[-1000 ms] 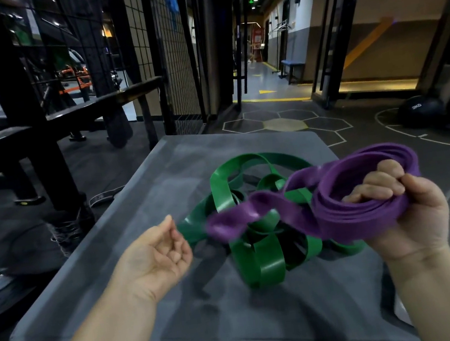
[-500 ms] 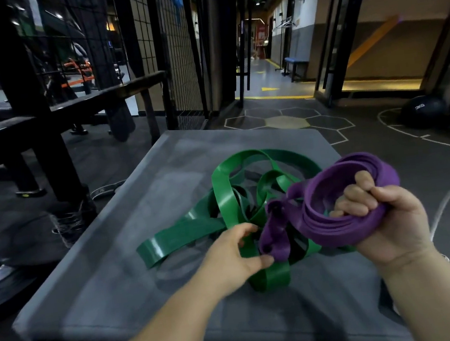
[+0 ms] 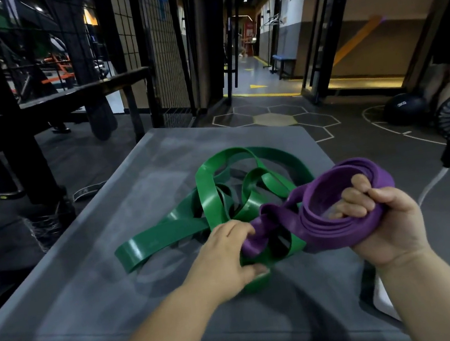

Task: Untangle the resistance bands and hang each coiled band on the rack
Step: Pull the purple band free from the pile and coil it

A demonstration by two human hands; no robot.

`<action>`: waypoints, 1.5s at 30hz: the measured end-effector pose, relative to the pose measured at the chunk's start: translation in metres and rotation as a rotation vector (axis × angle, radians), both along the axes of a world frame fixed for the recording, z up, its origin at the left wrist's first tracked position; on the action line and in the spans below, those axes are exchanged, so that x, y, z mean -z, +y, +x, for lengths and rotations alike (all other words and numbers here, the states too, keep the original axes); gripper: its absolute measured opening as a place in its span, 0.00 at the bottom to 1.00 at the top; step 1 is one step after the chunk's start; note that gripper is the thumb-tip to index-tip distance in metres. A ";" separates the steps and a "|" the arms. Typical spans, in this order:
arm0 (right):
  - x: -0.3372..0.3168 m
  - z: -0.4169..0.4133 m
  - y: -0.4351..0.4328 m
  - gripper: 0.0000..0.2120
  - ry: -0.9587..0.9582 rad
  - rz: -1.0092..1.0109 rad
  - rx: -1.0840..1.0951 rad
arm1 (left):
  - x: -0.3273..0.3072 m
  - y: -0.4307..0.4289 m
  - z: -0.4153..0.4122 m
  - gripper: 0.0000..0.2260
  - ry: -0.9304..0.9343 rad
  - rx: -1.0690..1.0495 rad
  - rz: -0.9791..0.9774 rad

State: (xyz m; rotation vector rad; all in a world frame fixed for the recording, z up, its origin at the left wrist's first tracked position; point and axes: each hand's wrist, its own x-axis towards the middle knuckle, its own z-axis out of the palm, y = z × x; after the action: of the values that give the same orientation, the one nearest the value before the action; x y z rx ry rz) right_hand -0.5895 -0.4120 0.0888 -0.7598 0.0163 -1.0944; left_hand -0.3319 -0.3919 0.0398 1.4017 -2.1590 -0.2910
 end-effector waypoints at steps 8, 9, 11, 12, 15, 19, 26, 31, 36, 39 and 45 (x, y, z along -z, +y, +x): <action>-0.010 -0.019 0.006 0.09 -0.080 0.003 -0.003 | -0.015 0.000 0.019 0.16 0.029 -0.051 -0.038; -0.010 -0.021 0.007 0.09 -0.083 0.011 0.004 | -0.014 0.000 0.021 0.17 -0.018 -0.043 -0.016; -0.012 -0.022 0.009 0.09 -0.075 0.022 0.022 | -0.012 0.001 0.023 0.16 -0.083 -0.030 0.017; -0.012 -0.022 0.009 0.09 -0.067 0.020 0.029 | -0.012 0.003 0.022 0.14 -0.080 -0.024 0.025; -0.014 -0.021 0.009 0.09 -0.031 0.007 0.033 | -0.021 0.005 0.026 0.07 0.111 -0.050 0.007; -0.012 -0.016 0.008 0.11 0.033 -0.011 0.003 | -0.040 0.009 0.041 0.10 0.410 -0.151 -0.055; -0.016 -0.006 0.007 0.12 0.066 0.014 -0.008 | -0.040 0.007 0.042 0.10 0.851 -0.287 0.110; -0.016 -0.003 0.010 0.11 0.064 0.068 -0.004 | -0.043 0.007 0.042 0.06 1.089 -0.314 0.197; -0.018 -0.002 0.007 0.11 0.108 0.052 -0.060 | -0.053 0.013 0.029 0.04 1.232 -0.277 0.288; -0.022 0.012 0.012 0.08 0.245 0.004 -0.066 | -0.058 0.018 0.020 0.05 1.330 -0.242 0.335; -0.027 0.044 0.030 0.15 0.678 -0.161 0.128 | -0.061 0.025 0.006 0.07 1.216 -0.228 0.311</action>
State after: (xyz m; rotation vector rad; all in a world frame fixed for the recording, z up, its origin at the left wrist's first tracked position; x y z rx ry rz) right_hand -0.5453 -0.3824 0.1158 -1.2613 0.5627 -0.9198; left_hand -0.3256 -0.3668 0.1009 1.1128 -0.9666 -1.0852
